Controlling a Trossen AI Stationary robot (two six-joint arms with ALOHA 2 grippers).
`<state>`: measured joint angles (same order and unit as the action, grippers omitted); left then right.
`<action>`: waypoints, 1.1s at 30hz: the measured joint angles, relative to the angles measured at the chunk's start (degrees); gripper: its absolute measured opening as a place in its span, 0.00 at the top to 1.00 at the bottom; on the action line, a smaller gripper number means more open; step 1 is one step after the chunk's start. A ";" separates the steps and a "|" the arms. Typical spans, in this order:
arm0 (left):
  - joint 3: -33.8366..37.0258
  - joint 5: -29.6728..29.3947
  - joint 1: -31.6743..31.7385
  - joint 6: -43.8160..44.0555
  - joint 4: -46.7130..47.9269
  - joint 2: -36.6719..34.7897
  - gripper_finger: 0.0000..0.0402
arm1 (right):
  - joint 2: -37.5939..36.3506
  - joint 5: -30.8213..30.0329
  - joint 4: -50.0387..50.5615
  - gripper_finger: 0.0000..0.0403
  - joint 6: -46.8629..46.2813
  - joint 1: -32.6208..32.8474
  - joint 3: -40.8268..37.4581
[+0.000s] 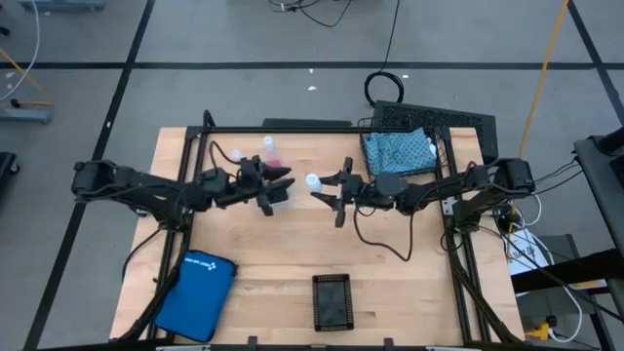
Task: Pick & Place Medicine items
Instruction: Put the top left transparent pill bottle into the black bin
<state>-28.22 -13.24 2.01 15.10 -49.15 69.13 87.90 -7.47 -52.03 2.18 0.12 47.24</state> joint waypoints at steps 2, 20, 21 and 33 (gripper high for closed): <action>-0.18 2.58 0.05 -3.74 -0.32 1.82 0.54 | 0.06 0.03 0.49 0.65 -0.56 0.00 0.00; -4.14 12.45 -0.06 -11.96 -1.57 5.50 0.22 | 1.73 0.16 -0.47 0.64 -1.49 -0.02 -0.02; -4.14 13.11 -0.08 -12.30 -1.56 5.50 0.20 | 2.32 0.21 -2.08 0.64 -1.49 -0.02 -0.02; -5.24 13.22 -0.10 -11.94 -4.19 10.16 0.22 | 11.11 4.98 -12.50 0.64 -1.61 0.05 2.75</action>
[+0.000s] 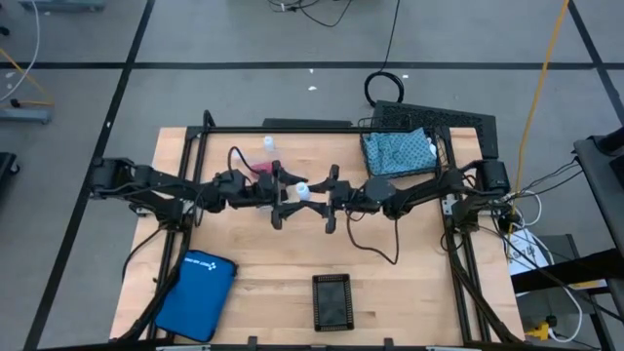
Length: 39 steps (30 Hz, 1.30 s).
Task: Pick & Place Medicine items
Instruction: Put the top left transparent pill bottle into the black bin
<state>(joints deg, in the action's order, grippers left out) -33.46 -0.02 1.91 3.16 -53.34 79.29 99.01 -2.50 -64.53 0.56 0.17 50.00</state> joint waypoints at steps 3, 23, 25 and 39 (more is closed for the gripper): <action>-1.10 0.01 0.00 -0.13 -0.81 1.68 0.25 | 0.36 0.11 0.24 0.64 0.02 -0.01 0.24; -1.58 -0.19 0.00 -2.47 3.32 1.44 0.65 | -0.59 0.95 6.33 0.63 -1.17 -0.13 0.20; -1.58 -0.59 -0.02 -2.26 4.69 0.79 0.65 | -1.69 1.22 10.29 0.60 -2.76 -0.30 0.43; -1.56 -2.71 -0.77 -2.49 18.48 -0.34 0.65 | -19.41 1.68 41.78 0.50 -0.85 -0.57 0.26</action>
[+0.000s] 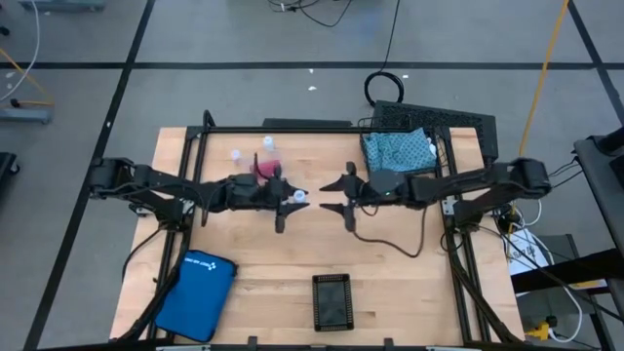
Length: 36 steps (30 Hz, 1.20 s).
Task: Pick & Place Medicine items
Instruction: Put the top left transparent pill bottle into the black bin
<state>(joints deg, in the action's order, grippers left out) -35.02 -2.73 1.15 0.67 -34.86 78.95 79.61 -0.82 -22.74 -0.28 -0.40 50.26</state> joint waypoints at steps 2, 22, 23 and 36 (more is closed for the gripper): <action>-0.01 0.60 -0.19 0.98 0.33 0.15 0.65 | -2.25 1.03 0.85 0.51 3.10 0.00 0.29; -15.98 37.21 0.70 4.28 25.69 6.51 0.65 | 10.19 1.14 36.17 0.51 32.01 5.91 26.67; -16.62 37.19 0.86 4.21 27.44 6.58 0.65 | 10.36 1.17 35.90 0.51 32.13 6.31 26.73; -17.89 39.93 2.76 9.50 26.04 10.07 0.65 | 12.76 4.11 34.39 0.51 33.26 7.91 26.62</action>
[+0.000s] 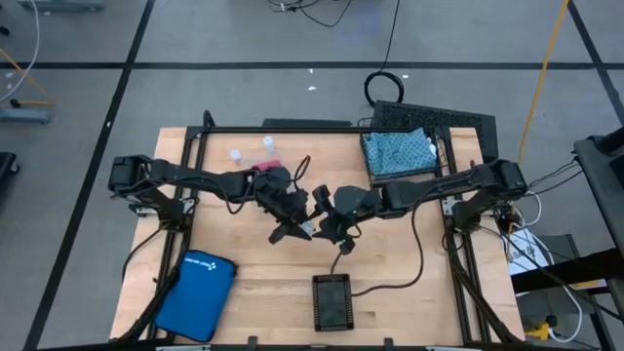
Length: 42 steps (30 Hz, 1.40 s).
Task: Pick & Place Medicine items
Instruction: Put the top left transparent pill bottle into the black bin
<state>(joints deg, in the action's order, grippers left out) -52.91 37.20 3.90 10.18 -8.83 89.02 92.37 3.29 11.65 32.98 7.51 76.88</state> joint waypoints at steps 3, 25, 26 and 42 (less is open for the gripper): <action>0.03 1.96 -0.13 1.17 -1.58 1.39 0.65 | 1.64 0.45 0.17 0.51 1.50 0.07 0.00; 0.03 8.05 0.52 3.25 -3.29 3.73 0.65 | 3.27 5.64 -1.67 0.68 5.25 -0.02 -0.02; 0.03 7.55 0.52 2.45 -3.25 3.71 0.65 | 3.27 5.60 -1.72 0.68 5.34 -0.02 -0.04; 0.01 -0.81 6.23 -1.76 0.28 -6.92 0.17 | 1.08 1.25 3.46 0.68 -0.16 1.70 -0.01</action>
<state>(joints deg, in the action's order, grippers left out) -52.90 36.39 10.13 8.41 -8.54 82.10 93.44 4.54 15.12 32.83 9.20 76.87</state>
